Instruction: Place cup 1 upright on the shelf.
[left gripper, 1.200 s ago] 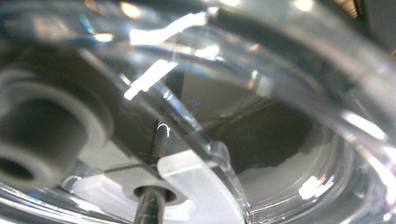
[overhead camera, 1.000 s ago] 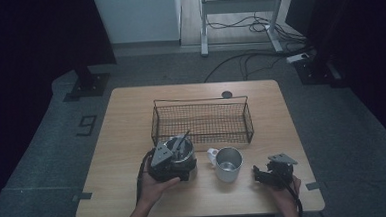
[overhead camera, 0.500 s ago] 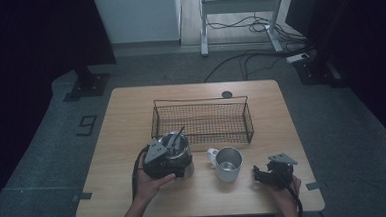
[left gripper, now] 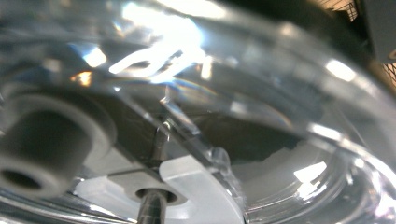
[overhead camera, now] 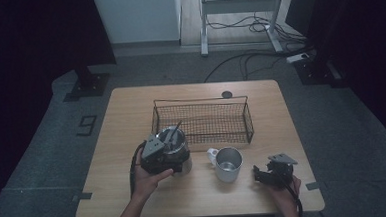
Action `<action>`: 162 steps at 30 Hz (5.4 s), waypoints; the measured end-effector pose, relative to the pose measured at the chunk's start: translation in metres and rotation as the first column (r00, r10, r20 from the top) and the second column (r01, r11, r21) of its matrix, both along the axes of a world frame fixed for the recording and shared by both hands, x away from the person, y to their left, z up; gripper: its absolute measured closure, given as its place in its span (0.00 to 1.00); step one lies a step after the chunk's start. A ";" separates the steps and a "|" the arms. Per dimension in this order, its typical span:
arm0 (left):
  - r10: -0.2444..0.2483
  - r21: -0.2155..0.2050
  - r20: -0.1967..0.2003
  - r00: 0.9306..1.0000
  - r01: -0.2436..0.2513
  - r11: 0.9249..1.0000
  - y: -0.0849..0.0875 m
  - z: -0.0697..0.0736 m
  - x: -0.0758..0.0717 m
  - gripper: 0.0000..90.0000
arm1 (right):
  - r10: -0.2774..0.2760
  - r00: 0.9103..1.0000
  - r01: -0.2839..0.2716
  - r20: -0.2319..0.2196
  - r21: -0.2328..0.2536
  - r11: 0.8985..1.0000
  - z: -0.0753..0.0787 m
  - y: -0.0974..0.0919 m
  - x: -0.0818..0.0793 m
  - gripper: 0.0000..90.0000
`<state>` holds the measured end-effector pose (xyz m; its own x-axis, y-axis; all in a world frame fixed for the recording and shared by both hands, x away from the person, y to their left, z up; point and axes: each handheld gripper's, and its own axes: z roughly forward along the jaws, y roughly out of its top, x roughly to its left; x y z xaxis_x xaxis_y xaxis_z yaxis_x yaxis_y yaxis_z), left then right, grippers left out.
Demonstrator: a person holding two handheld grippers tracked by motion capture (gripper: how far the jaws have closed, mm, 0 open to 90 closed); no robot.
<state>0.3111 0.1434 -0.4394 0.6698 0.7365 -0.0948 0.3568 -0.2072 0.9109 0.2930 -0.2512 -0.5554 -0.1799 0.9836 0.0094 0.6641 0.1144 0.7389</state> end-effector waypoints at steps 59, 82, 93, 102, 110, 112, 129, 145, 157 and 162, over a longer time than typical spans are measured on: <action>0.023 0.017 0.035 0.999 -0.023 1.000 -0.003 0.040 0.032 0.04 | 0.001 1.000 -0.001 -0.001 0.000 1.000 0.000 0.000 0.000 0.15; 0.028 0.012 0.032 0.999 -0.029 1.000 -0.004 0.050 0.044 0.04 | 0.001 1.000 -0.001 0.000 0.002 1.000 0.000 0.000 0.000 0.15; 0.025 0.003 0.040 0.999 -0.025 1.000 -0.006 0.059 0.050 0.04 | 0.001 1.000 -0.001 -0.001 0.000 1.000 0.000 0.000 0.000 0.15; 0.033 -0.006 0.033 0.999 -0.032 0.999 -0.002 0.062 0.055 0.04 | 0.001 1.000 -0.001 -0.001 0.000 1.000 0.000 0.000 0.000 0.15; 0.040 -0.014 0.029 0.999 -0.040 0.999 -0.001 0.065 0.063 0.04 | -0.001 1.000 0.001 0.000 0.001 1.000 0.000 0.000 0.000 0.15; 0.042 -0.014 0.032 0.999 -0.042 0.999 -0.002 0.065 0.065 0.04 | 0.000 1.000 0.000 0.002 0.002 1.000 0.000 0.000 0.000 0.15; 0.049 0.004 0.029 0.998 -0.050 0.999 -0.003 0.066 0.078 0.04 | 0.000 1.000 0.000 0.000 -0.001 1.000 0.000 0.000 0.000 0.15; 0.060 0.007 0.030 0.998 -0.060 0.998 -0.004 0.069 0.089 0.04 | 0.002 1.000 -0.002 0.002 -0.003 1.000 0.000 0.000 0.000 0.15; 0.067 0.012 0.015 0.998 -0.067 0.998 -0.007 0.071 0.105 0.04 | 0.003 1.000 -0.003 0.004 -0.002 1.000 0.000 0.000 0.000 0.15; 0.075 0.022 0.008 0.997 -0.075 0.997 -0.013 0.070 0.111 0.04 | 0.004 1.000 -0.004 0.004 -0.002 1.000 0.000 0.000 0.000 0.15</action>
